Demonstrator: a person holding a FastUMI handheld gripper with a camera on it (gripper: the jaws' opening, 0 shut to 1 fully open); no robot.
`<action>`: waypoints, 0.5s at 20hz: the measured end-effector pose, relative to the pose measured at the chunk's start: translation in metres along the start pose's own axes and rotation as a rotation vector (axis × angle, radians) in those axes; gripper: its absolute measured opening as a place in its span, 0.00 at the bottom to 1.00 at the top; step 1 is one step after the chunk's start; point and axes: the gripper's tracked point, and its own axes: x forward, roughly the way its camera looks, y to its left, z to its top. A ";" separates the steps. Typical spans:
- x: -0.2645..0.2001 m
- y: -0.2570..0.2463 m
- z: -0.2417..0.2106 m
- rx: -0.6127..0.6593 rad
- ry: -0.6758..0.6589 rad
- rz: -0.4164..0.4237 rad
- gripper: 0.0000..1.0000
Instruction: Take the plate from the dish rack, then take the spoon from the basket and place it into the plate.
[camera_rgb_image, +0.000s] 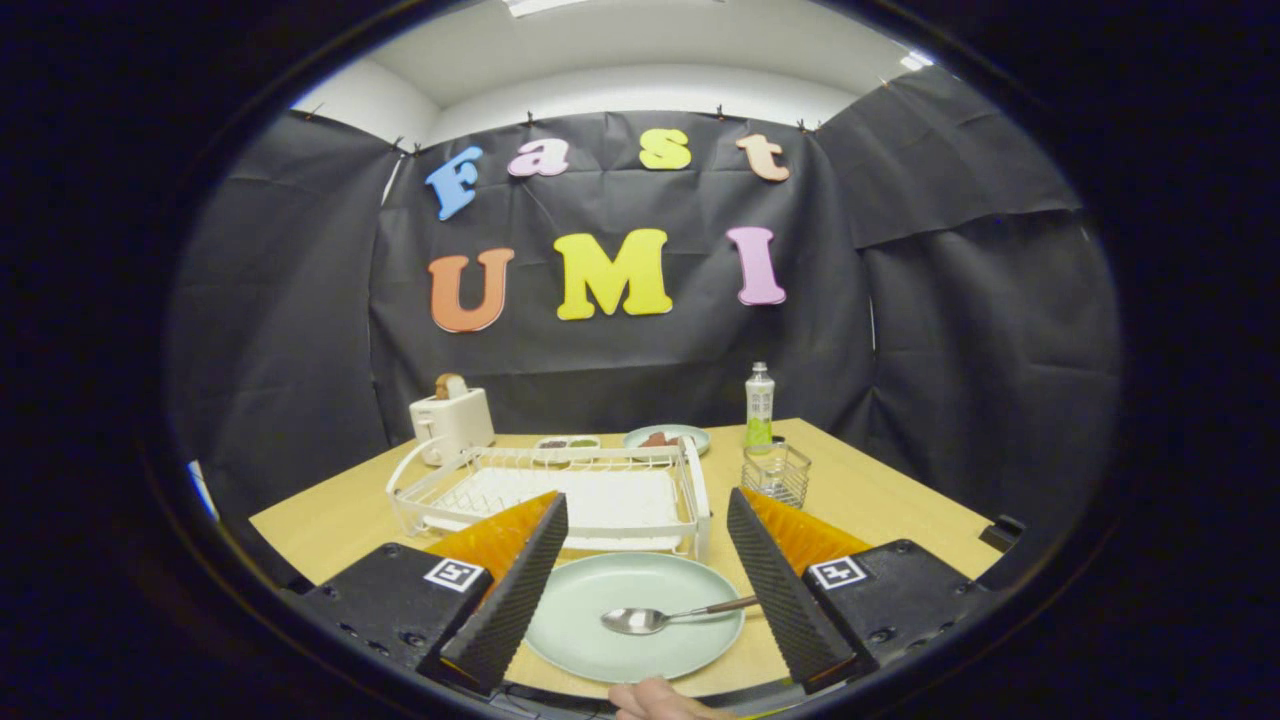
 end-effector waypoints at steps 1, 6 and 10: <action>-0.005 0.002 0.001 -0.005 -0.006 0.004 1.00; -0.026 -0.001 0.013 -0.022 -0.028 -0.013 1.00; -0.033 -0.005 0.018 0.000 -0.026 -0.016 1.00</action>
